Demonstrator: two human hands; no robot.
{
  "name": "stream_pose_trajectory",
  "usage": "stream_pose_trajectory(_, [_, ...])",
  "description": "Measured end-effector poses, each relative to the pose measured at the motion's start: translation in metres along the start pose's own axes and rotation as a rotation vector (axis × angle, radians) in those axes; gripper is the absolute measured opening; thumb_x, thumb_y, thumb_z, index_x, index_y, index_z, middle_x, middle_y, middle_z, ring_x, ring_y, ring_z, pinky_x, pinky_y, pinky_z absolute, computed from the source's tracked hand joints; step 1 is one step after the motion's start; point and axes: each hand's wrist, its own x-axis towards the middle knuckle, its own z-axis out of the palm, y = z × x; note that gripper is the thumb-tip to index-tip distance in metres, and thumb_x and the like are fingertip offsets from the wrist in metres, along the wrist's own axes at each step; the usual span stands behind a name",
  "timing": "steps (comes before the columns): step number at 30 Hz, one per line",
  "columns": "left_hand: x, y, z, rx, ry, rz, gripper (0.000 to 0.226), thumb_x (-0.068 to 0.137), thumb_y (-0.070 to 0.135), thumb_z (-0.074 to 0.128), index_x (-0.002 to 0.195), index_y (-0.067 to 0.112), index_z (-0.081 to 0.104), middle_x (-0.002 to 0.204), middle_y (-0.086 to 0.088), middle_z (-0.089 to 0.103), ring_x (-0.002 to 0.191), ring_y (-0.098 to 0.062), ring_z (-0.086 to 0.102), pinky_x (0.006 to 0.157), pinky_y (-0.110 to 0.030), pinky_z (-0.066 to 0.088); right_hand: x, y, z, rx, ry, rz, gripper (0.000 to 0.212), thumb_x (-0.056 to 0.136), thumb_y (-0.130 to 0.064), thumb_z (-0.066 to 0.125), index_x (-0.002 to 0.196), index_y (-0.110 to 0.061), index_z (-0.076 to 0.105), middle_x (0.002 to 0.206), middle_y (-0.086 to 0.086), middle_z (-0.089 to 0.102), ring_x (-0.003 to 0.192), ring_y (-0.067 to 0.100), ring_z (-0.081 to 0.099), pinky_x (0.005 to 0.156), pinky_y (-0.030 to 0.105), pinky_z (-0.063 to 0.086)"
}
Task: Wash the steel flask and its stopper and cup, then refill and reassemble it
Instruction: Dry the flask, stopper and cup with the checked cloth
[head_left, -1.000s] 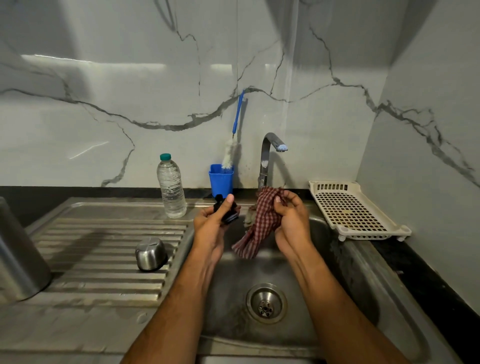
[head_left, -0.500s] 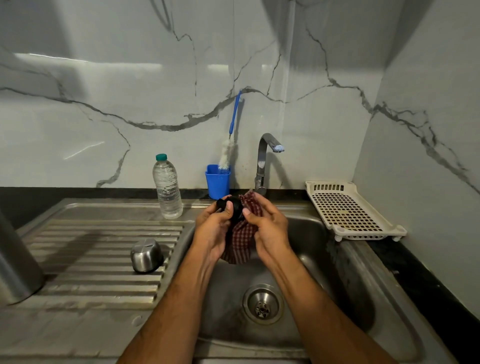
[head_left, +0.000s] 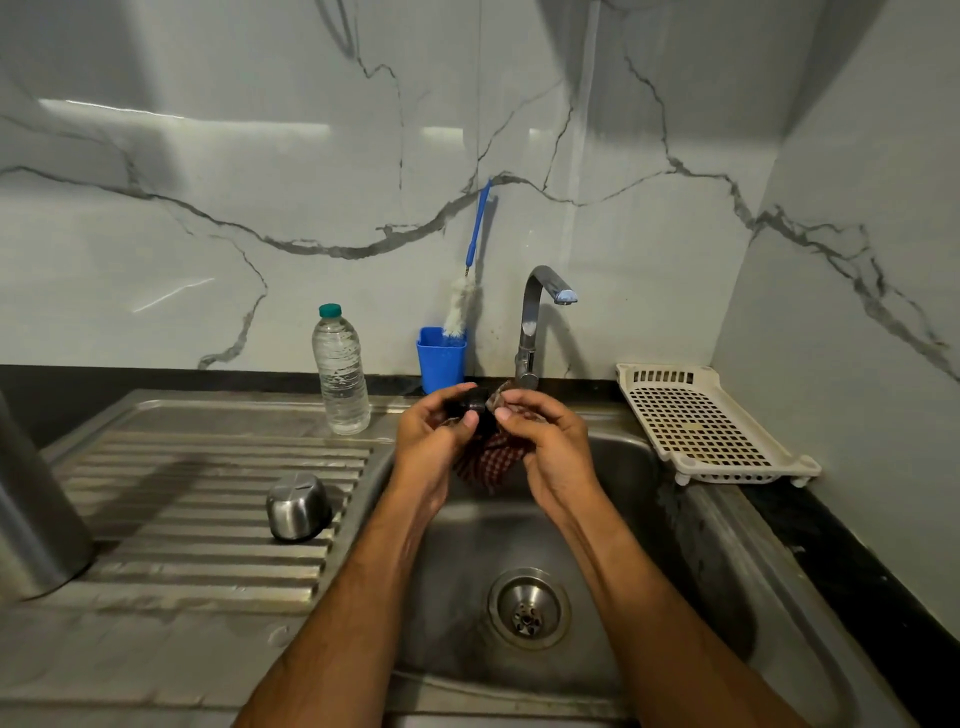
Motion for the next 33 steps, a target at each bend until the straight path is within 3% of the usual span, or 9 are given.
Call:
stream_pose_trajectory(7, [0.002, -0.004, 0.000, 0.355, -0.175, 0.308, 0.055, 0.080, -0.024, 0.060, 0.124, 0.008, 0.066, 0.123, -0.003, 0.071, 0.120, -0.014, 0.064, 0.101, -0.030, 0.053, 0.008, 0.003, -0.008, 0.006, 0.138, 0.115, 0.028, 0.081, 0.005, 0.075, 0.106, -0.006, 0.069, 0.106, 0.014, 0.074, 0.100, 0.027, 0.070, 0.086, 0.039, 0.059])
stream_pose_trajectory(11, [0.003, -0.010, 0.004, 0.545, -0.098, 0.343, 0.053, 0.084, -0.013, 0.065, 0.125, 0.020, 0.068, 0.124, 0.004, 0.070, 0.120, -0.010, 0.062, 0.101, -0.028, 0.052, 0.006, 0.000, -0.010, 0.073, 0.105, 0.224, 0.035, 0.082, 0.006, 0.074, 0.115, -0.002, 0.072, 0.112, 0.017, 0.074, 0.104, 0.030, 0.070, 0.093, 0.043, 0.058])
stream_pose_trajectory(16, [0.003, -0.005, 0.010, 0.411, 0.062, 0.148, 0.034, 0.090, -0.003, 0.064, 0.117, 0.014, 0.073, 0.109, 0.001, 0.074, 0.107, -0.010, 0.067, 0.092, -0.027, 0.054, 0.000, 0.000, -0.008, -0.240, -0.003, -0.099, 0.029, 0.079, 0.007, 0.078, 0.101, -0.012, 0.079, 0.104, 0.007, 0.076, 0.097, 0.018, 0.071, 0.091, 0.036, 0.059])
stream_pose_trajectory(20, [0.008, -0.003, 0.002, 0.294, 0.123, -0.071, 0.025, 0.091, 0.000, 0.058, 0.100, 0.014, 0.077, 0.097, -0.004, 0.077, 0.102, -0.023, 0.070, 0.094, -0.043, 0.056, 0.001, 0.006, -0.013, -0.644, -0.162, -0.407, 0.032, 0.076, 0.004, 0.080, 0.106, -0.007, 0.078, 0.112, 0.007, 0.066, 0.106, 0.015, 0.065, 0.096, 0.026, 0.054])
stream_pose_trajectory(22, [0.008, -0.001, 0.000, 0.289, 0.094, -0.097, 0.026, 0.090, -0.003, 0.059, 0.099, 0.016, 0.076, 0.100, -0.005, 0.077, 0.104, -0.023, 0.069, 0.098, -0.045, 0.056, 0.000, 0.005, -0.011, -0.593, -0.134, -0.309, 0.029, 0.076, 0.005, 0.080, 0.101, -0.008, 0.079, 0.109, 0.008, 0.069, 0.102, 0.017, 0.066, 0.091, 0.026, 0.056])
stream_pose_trajectory(25, [0.002, 0.004, 0.000, 0.390, -0.046, 0.106, 0.043, 0.082, -0.016, 0.062, 0.108, 0.017, 0.073, 0.112, 0.000, 0.073, 0.113, -0.016, 0.065, 0.098, -0.034, 0.055, 0.001, 0.002, -0.008, -0.150, -0.010, 0.108, 0.022, 0.078, 0.009, 0.075, 0.094, -0.005, 0.077, 0.098, 0.011, 0.074, 0.094, 0.025, 0.068, 0.085, 0.036, 0.058])
stream_pose_trajectory(28, [0.002, 0.001, -0.001, 0.391, -0.236, 0.286, 0.055, 0.072, -0.025, 0.062, 0.114, 0.010, 0.070, 0.117, -0.002, 0.073, 0.118, -0.015, 0.065, 0.100, -0.030, 0.053, 0.007, -0.001, -0.015, 0.126, 0.011, 0.323, 0.042, 0.076, 0.004, 0.073, 0.117, 0.005, 0.068, 0.115, 0.024, 0.069, 0.102, 0.034, 0.066, 0.100, 0.051, 0.052])
stream_pose_trajectory(30, [0.004, 0.000, -0.002, 0.386, -0.246, 0.227, 0.050, 0.077, -0.012, 0.074, 0.121, 0.012, 0.068, 0.118, 0.000, 0.073, 0.116, -0.011, 0.066, 0.097, -0.028, 0.055, 0.009, -0.003, -0.019, 0.107, 0.037, 0.294, 0.040, 0.078, 0.005, 0.073, 0.117, 0.004, 0.070, 0.115, 0.022, 0.071, 0.103, 0.033, 0.067, 0.098, 0.049, 0.055])
stream_pose_trajectory(33, [0.001, 0.003, -0.002, 0.289, -0.159, -0.011, 0.049, 0.076, 0.039, 0.081, 0.114, 0.011, 0.071, 0.101, -0.003, 0.075, 0.093, -0.015, 0.069, 0.081, -0.027, 0.056, 0.011, -0.004, -0.021, -0.120, 0.039, 0.034, 0.027, 0.078, 0.009, 0.076, 0.098, -0.008, 0.078, 0.098, 0.011, 0.076, 0.092, 0.021, 0.071, 0.077, 0.030, 0.059])
